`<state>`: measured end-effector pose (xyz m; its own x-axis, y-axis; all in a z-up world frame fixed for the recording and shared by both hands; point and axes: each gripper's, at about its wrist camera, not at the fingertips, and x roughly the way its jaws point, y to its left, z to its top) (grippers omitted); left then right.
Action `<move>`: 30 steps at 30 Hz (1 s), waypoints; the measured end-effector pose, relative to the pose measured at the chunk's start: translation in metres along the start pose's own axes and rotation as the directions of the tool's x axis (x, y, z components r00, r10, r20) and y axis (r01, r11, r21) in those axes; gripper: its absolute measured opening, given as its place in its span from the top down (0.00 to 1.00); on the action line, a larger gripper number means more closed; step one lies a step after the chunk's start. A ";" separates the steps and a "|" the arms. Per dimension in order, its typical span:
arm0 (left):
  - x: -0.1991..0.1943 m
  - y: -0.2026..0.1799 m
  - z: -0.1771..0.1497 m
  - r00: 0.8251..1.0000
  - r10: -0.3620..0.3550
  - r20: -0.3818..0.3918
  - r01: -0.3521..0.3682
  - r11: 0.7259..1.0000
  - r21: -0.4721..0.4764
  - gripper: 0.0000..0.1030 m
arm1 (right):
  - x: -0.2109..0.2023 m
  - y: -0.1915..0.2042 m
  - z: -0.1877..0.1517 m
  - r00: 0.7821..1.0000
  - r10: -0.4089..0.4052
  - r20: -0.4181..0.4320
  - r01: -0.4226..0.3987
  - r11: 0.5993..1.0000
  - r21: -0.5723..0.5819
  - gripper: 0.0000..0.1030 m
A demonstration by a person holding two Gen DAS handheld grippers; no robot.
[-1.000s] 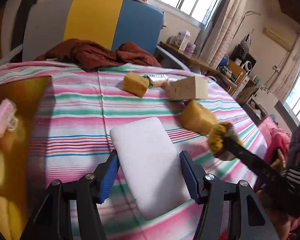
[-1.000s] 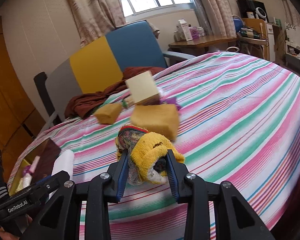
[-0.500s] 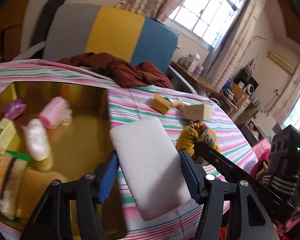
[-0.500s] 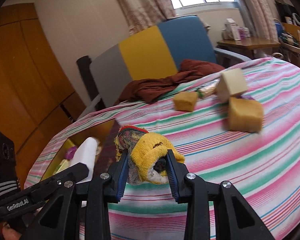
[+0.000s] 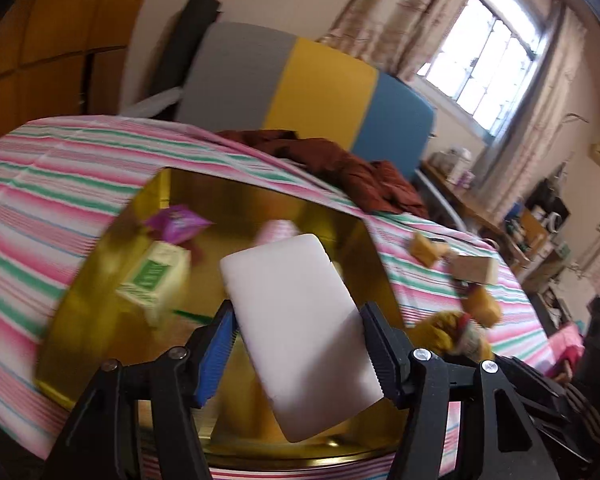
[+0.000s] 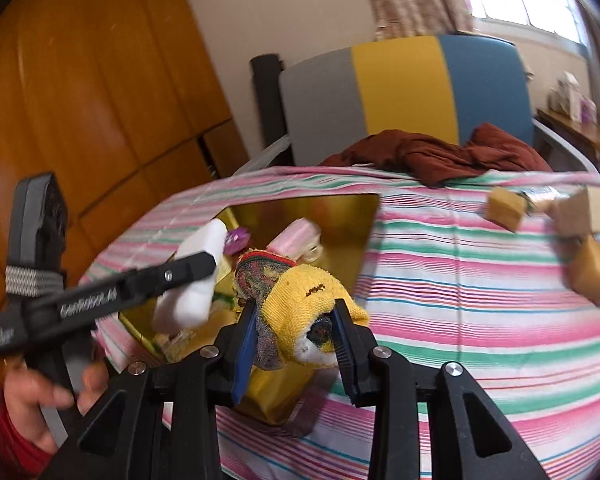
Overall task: Organize objects
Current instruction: 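Carry the white block with the left tool into the tray while the right tool drops the sock there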
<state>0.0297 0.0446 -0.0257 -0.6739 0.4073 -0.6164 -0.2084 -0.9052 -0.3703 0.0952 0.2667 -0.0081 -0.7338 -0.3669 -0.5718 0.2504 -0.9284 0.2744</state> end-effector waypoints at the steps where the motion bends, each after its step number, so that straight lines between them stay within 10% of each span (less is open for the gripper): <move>1: -0.002 0.007 0.001 1.000 0.008 0.000 -0.008 1.000 -0.011 0.39 | 0.002 0.003 -0.001 1.000 0.001 -0.007 -0.001 1.000 -0.011 0.65; 25: 0.006 0.065 -0.007 0.972 0.205 -0.114 -0.206 0.978 0.001 0.38 | 0.008 0.010 -0.003 0.996 -0.090 -0.018 0.090 0.996 -0.017 0.46; 30: 0.001 0.067 -0.005 0.966 0.234 -0.107 -0.236 0.972 -0.007 0.13 | 0.005 0.010 -0.003 0.997 -0.073 -0.008 0.073 0.997 -0.010 0.46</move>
<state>0.0184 -0.0146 -0.0544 -0.6242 0.1946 -0.7567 -0.0384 -0.9750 -0.2190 0.0958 0.2552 -0.0110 -0.7453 -0.2984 -0.5962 0.2023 -0.9533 0.2242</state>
